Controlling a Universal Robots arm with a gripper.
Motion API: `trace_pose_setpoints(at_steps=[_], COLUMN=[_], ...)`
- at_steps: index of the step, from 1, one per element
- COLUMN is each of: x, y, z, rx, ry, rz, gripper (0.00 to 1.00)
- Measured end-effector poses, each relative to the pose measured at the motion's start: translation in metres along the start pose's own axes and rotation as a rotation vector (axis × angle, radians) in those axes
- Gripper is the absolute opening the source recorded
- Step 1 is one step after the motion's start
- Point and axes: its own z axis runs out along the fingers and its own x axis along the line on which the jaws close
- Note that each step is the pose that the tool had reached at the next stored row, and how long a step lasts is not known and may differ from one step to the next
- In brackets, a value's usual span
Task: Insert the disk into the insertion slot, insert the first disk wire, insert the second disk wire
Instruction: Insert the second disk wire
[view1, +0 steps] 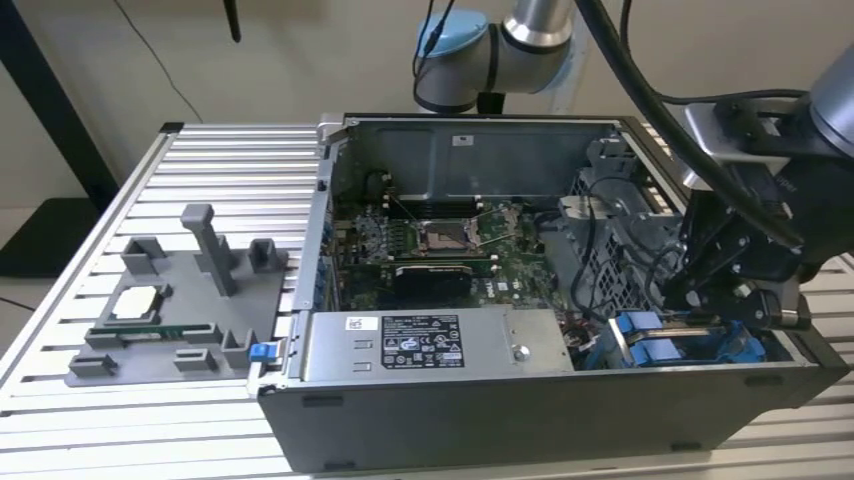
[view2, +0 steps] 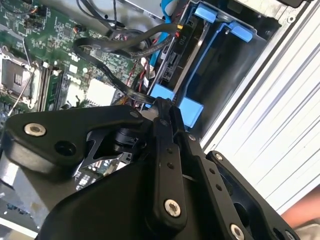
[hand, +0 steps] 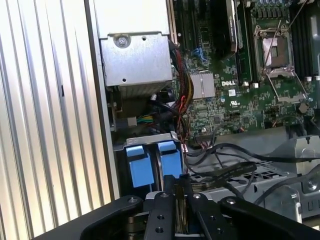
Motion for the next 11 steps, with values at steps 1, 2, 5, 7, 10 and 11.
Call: trace_pose_setpoints(at_steps=[1, 2, 5, 7, 10, 11], x=[0.0003, 0.0004, -0.0002, -0.0009, -0.0021, -0.0027], y=[-0.0001, -0.0001, -0.0001, -0.0001, 0.0001, 0.0002], z=[0.0014, 0.0028, 0.0058, 0.0073, 0.0091, 0.0098], rx=[0.0029, 0.0063, 0.0237, 0.04, 0.069, 0.0786], ry=[-0.0003, -0.0006, -0.0033, -0.0055, -0.0066, -0.0074], rz=[0.0, -0.001, -0.006, -0.011, -0.022, -0.026], gripper=[0.0, 0.0, 0.0, 0.0, 0.0, 0.0])
